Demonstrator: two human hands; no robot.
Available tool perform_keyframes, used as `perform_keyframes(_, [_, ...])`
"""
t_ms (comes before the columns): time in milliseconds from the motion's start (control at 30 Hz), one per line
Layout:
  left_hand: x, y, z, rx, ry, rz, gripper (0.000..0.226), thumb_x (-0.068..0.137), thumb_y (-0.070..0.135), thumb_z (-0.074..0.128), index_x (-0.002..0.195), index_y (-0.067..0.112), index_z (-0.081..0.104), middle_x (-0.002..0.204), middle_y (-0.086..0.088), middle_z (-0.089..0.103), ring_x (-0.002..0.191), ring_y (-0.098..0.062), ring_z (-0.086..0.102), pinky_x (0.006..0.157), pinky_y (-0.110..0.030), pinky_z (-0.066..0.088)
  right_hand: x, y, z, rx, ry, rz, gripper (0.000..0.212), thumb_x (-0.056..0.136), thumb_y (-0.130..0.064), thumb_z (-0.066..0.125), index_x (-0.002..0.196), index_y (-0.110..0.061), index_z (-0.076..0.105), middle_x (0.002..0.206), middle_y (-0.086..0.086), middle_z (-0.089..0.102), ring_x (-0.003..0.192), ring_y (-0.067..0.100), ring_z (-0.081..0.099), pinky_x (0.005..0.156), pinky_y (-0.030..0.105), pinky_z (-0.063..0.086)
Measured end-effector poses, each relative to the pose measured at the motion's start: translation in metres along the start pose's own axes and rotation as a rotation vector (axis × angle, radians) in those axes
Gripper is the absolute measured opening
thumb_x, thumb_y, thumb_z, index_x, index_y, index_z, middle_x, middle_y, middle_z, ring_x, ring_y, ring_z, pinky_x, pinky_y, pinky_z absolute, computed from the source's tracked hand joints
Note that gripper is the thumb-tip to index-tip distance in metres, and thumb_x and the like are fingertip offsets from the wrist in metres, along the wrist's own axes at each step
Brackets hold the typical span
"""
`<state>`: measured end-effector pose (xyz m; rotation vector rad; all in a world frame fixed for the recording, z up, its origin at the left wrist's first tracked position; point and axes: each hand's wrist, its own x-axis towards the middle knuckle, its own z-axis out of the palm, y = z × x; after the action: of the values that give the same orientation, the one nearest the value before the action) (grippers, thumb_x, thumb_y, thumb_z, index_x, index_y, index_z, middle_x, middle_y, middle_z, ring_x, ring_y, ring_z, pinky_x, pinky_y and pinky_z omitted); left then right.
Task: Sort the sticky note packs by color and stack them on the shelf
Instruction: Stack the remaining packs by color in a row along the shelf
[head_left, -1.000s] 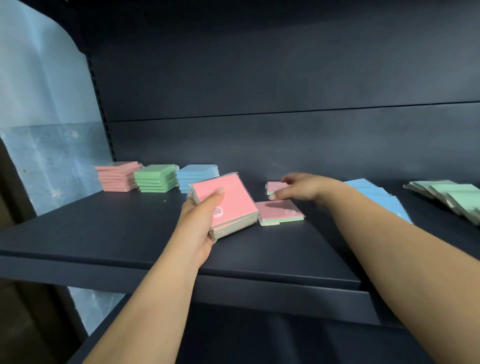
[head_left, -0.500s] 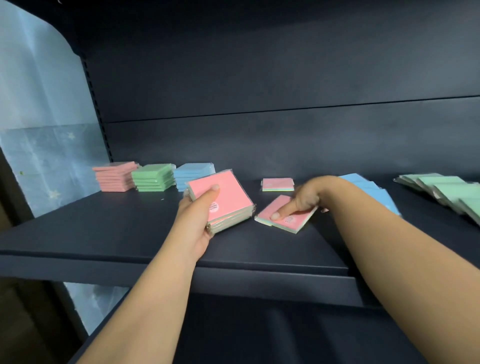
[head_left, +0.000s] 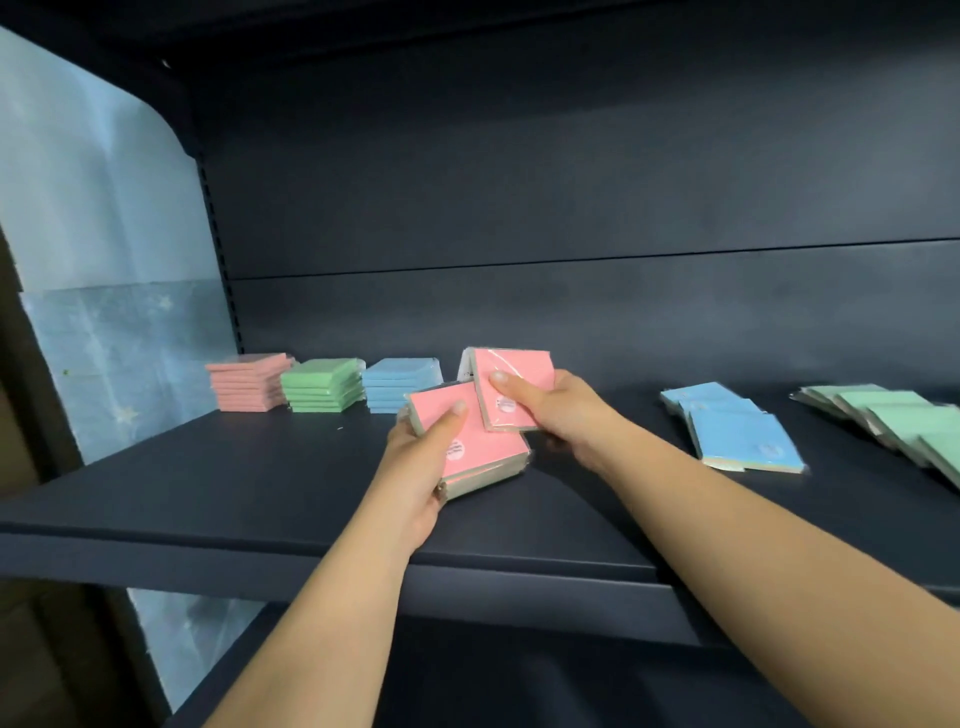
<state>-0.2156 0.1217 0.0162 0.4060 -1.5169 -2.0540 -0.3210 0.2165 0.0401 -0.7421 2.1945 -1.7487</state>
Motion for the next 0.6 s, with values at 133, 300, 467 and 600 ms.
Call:
perform_keyframes(133, [-0.001, 0.001, 0.000, 0.020, -0.050, 0.009, 0.040, 0.087, 0.026, 0.061, 0.125, 0.015, 0.053, 0.108, -0.004, 0.069, 0.086, -0.013, 0.068, 0.061, -0.023, 0.058, 0.001, 0.001, 0.004, -0.139, 0.032, -0.118, 0.041, 0.085, -0.050, 0.059, 0.106, -0.015, 0.063, 0.083, -0.004, 0.060, 0.061, -0.001, 0.046, 0.040, 0.003, 0.034])
perform_keyframes(300, [-0.002, 0.001, 0.000, 0.068, -0.053, 0.023, 0.043, 0.081, 0.019, 0.069, 0.120, 0.016, 0.054, 0.097, 0.000, 0.071, 0.069, -0.006, 0.069, 0.057, -0.020, 0.056, -0.003, -0.004, 0.005, -0.118, -0.006, -0.018, 0.054, 0.091, -0.060, 0.036, 0.115, -0.015, 0.052, 0.082, -0.004, 0.051, 0.068, 0.003, 0.043, 0.066, 0.014, 0.040])
perform_keyframes(467, [-0.001, -0.001, 0.001, 0.076, -0.046, 0.011, 0.033, 0.085, 0.017, 0.065, 0.114, 0.018, 0.050, 0.083, 0.005, 0.065, 0.062, -0.004, 0.064, 0.048, -0.014, 0.051, -0.004, -0.008, -0.003, 0.132, -0.053, -0.016, 0.027, 0.093, -0.038, 0.052, 0.097, -0.013, 0.063, 0.103, 0.006, 0.065, 0.091, 0.020, 0.058, 0.083, 0.029, 0.042])
perform_keyframes(600, [-0.001, 0.000, 0.002, 0.049, -0.049, 0.021, 0.029, 0.087, 0.030, 0.059, 0.112, 0.018, 0.052, 0.089, 0.003, 0.068, 0.070, -0.007, 0.066, 0.055, -0.018, 0.055, -0.004, -0.003, 0.005, 0.284, -0.125, -0.042, 0.008, 0.096, -0.022, 0.050, 0.093, -0.016, 0.055, 0.088, 0.002, 0.062, 0.076, 0.015, 0.058, 0.070, 0.026, 0.047])
